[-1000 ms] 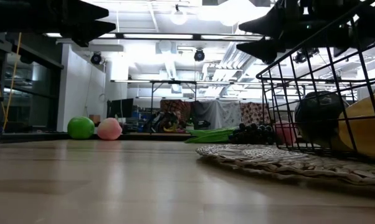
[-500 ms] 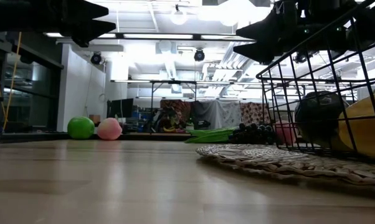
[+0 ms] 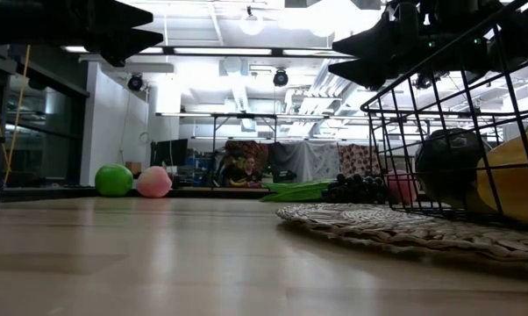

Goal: Build produce basket
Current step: Put the left peach into the wire basket

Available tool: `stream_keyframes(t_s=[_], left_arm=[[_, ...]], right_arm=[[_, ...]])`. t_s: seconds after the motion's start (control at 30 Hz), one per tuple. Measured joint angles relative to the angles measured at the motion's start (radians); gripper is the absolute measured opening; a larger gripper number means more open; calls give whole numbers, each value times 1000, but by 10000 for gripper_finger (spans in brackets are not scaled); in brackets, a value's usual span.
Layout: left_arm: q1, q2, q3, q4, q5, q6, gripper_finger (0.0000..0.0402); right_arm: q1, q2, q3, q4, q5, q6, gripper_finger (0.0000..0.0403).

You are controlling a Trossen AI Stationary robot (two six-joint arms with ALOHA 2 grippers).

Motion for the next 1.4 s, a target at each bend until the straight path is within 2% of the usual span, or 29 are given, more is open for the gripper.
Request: stream_keyframes(t_s=[0.17, 0.23, 0.3, 0.5, 0.57, 0.63, 0.83, 1.0, 1.1, 1.23, 1.4], left_arm=[[0, 0, 0, 0, -7, -14, 301], [0, 8, 0, 0, -41, -26, 301], [0, 22, 0, 0, -117, -27, 301], [8, 144, 2, -45, -446, -72, 301], [29, 200, 24, -101, -556, -85, 304], [65, 250, 74, -189, -607, -117, 309], [270, 425, 253, -456, -588, -210, 335], [509, 607, 392, -537, -405, -206, 343], [620, 732, 492, -613, -349, -197, 343], [700, 885, 622, -699, -349, -180, 343], [741, 1029, 732, -765, -348, -176, 343]], right_arm=[[0, 0, 0, 0, 0, 2, 371], [0, 0, 0, 0, 0, 2, 371], [0, 0, 0, 0, 0, 3, 371], [0, 0, 0, 0, 1, 20, 371], [0, 0, 0, 0, 1, 21, 371], [0, 0, 0, 0, 1, 21, 371], [0, 0, 0, -2, 5, 22, 371], [0, 0, 0, -8, 4, 22, 371], [0, 0, 0, -8, 4, 22, 371], [0, 0, 1, -11, 4, 20, 371], [0, 0, 0, -22, 4, 20, 371]])
